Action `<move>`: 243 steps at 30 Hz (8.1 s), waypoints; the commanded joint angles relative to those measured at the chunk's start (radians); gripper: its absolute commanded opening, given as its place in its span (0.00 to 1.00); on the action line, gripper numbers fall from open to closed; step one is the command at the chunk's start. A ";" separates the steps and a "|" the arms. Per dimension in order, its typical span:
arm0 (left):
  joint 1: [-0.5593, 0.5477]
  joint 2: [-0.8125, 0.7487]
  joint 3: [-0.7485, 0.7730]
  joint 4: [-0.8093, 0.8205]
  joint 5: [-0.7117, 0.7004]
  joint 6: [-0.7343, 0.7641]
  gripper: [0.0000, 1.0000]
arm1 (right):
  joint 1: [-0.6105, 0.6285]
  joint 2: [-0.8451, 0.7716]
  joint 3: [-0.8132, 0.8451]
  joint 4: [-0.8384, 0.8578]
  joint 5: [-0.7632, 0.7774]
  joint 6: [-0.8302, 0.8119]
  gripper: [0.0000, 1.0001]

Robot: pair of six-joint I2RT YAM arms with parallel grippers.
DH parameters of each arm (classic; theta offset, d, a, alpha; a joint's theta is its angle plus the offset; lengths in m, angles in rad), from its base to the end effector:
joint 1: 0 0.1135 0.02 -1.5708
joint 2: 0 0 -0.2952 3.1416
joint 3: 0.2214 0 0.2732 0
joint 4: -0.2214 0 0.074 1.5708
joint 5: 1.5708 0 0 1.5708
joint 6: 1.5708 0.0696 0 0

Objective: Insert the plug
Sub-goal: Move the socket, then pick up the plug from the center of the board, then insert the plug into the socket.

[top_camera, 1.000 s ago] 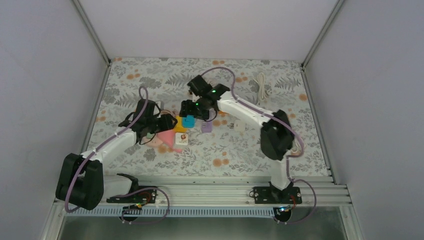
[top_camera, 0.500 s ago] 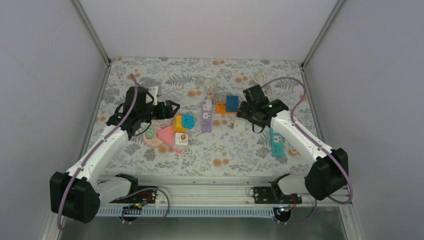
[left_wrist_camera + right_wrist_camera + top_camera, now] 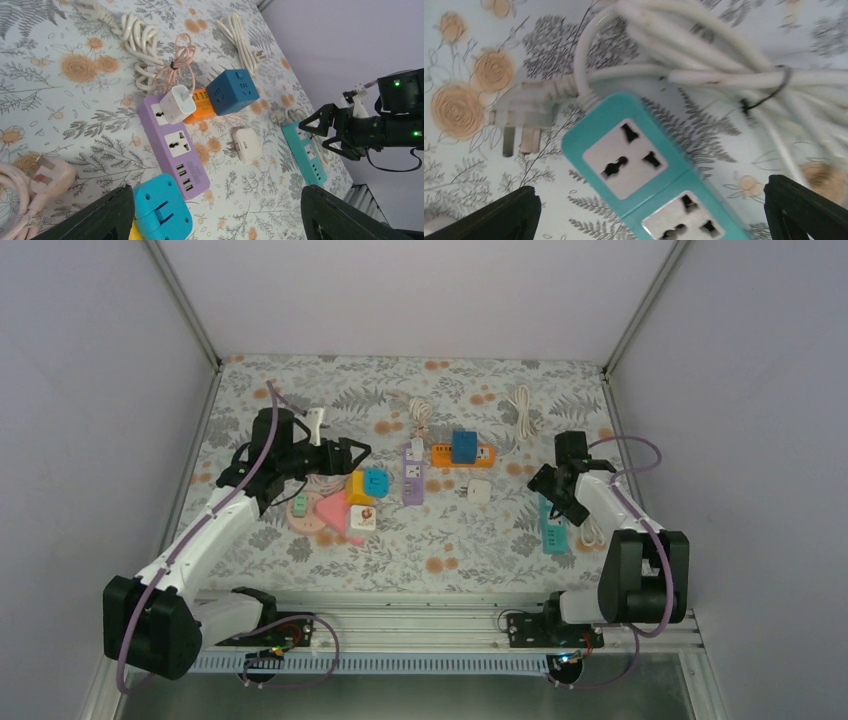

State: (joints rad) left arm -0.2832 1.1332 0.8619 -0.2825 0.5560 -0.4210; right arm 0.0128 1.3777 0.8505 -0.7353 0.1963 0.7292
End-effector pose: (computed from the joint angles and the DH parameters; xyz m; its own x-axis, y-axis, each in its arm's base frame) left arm 0.2595 -0.1138 0.2972 -0.7340 -0.1479 -0.6628 0.4036 0.6899 -0.6009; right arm 0.2672 -0.0102 0.1854 -0.6794 0.6448 -0.3501 0.6696 0.7400 0.0636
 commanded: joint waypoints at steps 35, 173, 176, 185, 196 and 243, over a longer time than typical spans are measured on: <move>-0.001 -0.034 -0.018 0.021 -0.024 -0.006 0.84 | 0.418 0.313 0.259 0.059 -0.040 -0.019 0.83; -0.353 0.126 0.086 0.819 0.340 -0.773 0.08 | 0.534 -0.331 0.029 1.095 -0.870 0.369 0.36; -0.353 0.130 0.081 0.815 0.341 -0.776 0.09 | 0.535 -0.313 0.046 1.066 -0.893 0.368 0.36; -0.352 0.138 0.064 0.753 0.350 -0.745 0.30 | 0.531 -0.303 0.094 0.894 -0.866 0.344 0.05; -0.288 -0.070 -0.030 0.096 -0.084 -0.351 0.86 | 0.215 -0.197 0.176 0.054 -0.739 0.166 0.03; -0.191 -0.111 -0.123 -0.016 -0.133 -0.251 0.87 | -0.053 0.204 0.191 -0.230 -0.331 -0.093 0.03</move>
State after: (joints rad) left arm -0.4812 1.0386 0.7467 -0.2821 0.4137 -0.6838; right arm -0.0353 1.5604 1.0512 -0.9730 -0.1516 0.6582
